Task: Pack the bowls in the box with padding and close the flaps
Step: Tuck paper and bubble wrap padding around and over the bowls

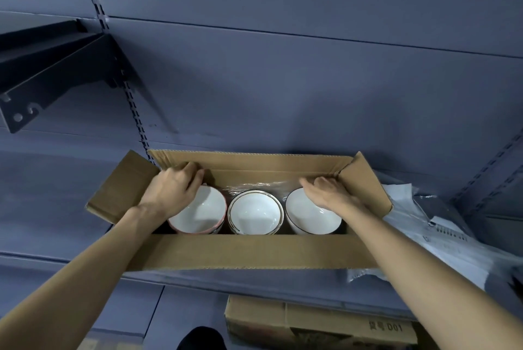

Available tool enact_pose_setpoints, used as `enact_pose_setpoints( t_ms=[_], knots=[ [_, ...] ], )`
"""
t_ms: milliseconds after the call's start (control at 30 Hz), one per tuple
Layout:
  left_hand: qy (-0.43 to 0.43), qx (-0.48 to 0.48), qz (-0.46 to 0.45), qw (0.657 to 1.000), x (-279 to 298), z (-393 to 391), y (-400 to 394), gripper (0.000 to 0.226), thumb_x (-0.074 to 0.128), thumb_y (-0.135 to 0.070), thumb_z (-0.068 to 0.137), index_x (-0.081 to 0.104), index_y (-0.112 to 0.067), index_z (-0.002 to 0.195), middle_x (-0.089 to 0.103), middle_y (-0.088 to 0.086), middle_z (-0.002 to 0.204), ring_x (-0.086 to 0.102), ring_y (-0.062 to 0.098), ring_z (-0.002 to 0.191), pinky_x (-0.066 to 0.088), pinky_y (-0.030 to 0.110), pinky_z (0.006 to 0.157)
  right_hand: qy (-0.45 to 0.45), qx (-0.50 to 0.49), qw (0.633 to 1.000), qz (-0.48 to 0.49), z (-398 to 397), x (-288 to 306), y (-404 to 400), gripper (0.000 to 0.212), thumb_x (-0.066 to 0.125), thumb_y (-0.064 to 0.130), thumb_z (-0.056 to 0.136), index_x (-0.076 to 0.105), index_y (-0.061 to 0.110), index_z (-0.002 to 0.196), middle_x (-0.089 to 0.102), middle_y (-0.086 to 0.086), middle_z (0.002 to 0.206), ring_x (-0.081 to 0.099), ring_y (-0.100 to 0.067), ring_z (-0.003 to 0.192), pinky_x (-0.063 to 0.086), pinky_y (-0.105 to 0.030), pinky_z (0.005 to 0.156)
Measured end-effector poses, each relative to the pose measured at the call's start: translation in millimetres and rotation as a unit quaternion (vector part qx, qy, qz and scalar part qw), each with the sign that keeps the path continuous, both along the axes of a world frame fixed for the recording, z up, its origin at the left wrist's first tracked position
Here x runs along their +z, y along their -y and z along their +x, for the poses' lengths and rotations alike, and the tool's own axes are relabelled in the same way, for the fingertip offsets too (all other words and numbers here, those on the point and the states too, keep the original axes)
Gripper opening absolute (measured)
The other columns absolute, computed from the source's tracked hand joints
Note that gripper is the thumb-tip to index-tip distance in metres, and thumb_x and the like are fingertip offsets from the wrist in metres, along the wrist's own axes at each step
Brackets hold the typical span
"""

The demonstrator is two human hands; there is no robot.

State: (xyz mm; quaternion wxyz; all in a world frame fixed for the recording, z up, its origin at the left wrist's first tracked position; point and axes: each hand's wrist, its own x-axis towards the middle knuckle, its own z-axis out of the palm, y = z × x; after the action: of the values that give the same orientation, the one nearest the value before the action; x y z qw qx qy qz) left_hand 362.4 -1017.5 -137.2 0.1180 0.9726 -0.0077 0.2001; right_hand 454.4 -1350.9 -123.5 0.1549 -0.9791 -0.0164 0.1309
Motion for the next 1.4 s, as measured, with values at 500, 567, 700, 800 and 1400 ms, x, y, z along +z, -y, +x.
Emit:
enact_pose_setpoints(
  t_ms=[500,567,700,800,1400],
  knots=[
    [-0.253,-0.148,0.044,0.955,11.4,46.3,137.2,0.051,0.028,-0.054,0.105,0.056,-0.022,0.132,0.059,0.004,0.138,0.058,0.034,0.123,0.045,0.046,0.102,0.200,0.106,0.961,-0.160,-5.9,4.5,-3.6,0.039,0.044,0.033,0.105,0.072,0.008,0.109,0.071,-0.016,0.113,0.065,-0.035,0.108,0.051,-0.036,0.082],
    [-0.290,-0.133,0.015,0.948,5.4,52.8,142.6,0.054,0.025,-0.058,0.104,0.059,-0.024,0.129,0.059,0.001,0.139,0.056,0.030,0.125,0.043,0.046,0.105,0.127,0.121,0.979,-0.102,-6.8,1.9,5.8,0.048,0.039,0.039,0.107,0.071,0.003,0.103,0.072,-0.020,0.109,0.067,-0.037,0.101,0.049,-0.038,0.079],
    [-0.228,-0.133,0.075,0.962,11.0,57.5,151.1,0.047,0.029,-0.051,0.105,0.062,-0.025,0.125,0.065,0.000,0.130,0.062,0.031,0.116,0.049,0.043,0.098,0.172,0.130,0.975,-0.055,-17.2,2.3,17.8,0.047,0.040,0.036,0.107,0.070,0.001,0.099,0.072,-0.021,0.103,0.068,-0.039,0.095,0.042,-0.036,0.070],
    [-0.077,-0.153,0.048,0.984,30.6,51.1,181.3,0.027,0.043,-0.034,0.102,0.062,-0.017,0.109,0.069,0.005,0.110,0.065,0.039,0.092,0.054,0.044,0.076,0.248,0.146,0.957,-0.032,-28.4,14.0,23.9,0.029,0.047,0.022,0.102,0.069,0.003,0.099,0.071,-0.018,0.103,0.069,-0.038,0.092,0.044,-0.035,0.067],
    [-0.274,-0.185,0.275,0.903,59.1,62.6,432.3,0.061,0.065,-0.016,0.087,0.041,-0.008,0.143,0.053,0.013,0.139,0.054,0.035,0.128,0.052,0.043,0.098,0.173,-0.007,0.976,-0.131,-65.9,-5.4,293.6,0.065,0.066,0.031,0.078,0.047,0.023,0.140,0.046,-0.004,0.137,0.039,-0.029,0.129,0.035,-0.047,0.104]
  ],
)
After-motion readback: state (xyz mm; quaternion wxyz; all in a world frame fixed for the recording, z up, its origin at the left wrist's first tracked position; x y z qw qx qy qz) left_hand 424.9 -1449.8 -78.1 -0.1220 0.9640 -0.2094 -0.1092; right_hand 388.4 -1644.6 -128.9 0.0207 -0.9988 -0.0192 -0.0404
